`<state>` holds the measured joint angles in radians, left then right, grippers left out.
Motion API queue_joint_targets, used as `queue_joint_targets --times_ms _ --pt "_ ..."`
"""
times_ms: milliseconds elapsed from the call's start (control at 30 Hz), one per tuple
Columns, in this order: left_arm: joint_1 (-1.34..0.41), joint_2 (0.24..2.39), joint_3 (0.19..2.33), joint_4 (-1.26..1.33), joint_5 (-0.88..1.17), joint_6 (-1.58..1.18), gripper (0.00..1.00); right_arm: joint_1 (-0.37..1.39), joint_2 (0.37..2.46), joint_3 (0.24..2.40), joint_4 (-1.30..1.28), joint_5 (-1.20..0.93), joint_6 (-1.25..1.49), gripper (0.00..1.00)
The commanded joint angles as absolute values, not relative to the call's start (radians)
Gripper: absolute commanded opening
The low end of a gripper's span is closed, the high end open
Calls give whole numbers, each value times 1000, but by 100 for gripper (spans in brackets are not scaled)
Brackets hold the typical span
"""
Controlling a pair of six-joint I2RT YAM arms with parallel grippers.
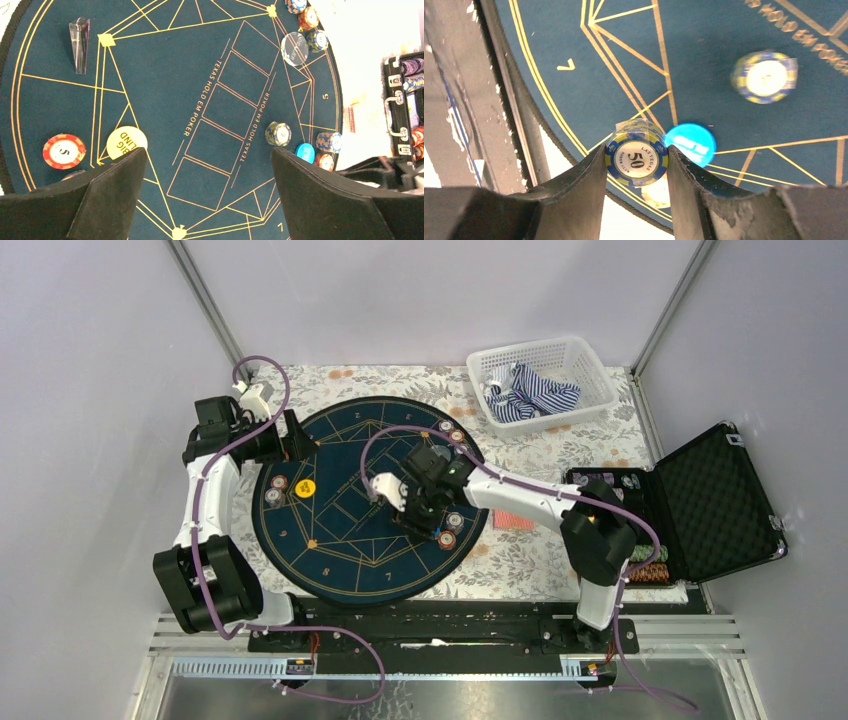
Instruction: Distribute texas hold em gaming equipment
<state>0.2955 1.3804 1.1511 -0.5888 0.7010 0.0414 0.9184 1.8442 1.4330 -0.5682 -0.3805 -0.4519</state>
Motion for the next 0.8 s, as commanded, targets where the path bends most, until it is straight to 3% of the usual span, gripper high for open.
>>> queue_joint_targets --times_ms 0,767 --pt "294 1359 1151 -553 703 38 99 976 1782 1360 -525 -391 -537 40" --pt "294 1330 1134 -553 684 51 99 1017 1764 1223 -446 -255 -563 41"
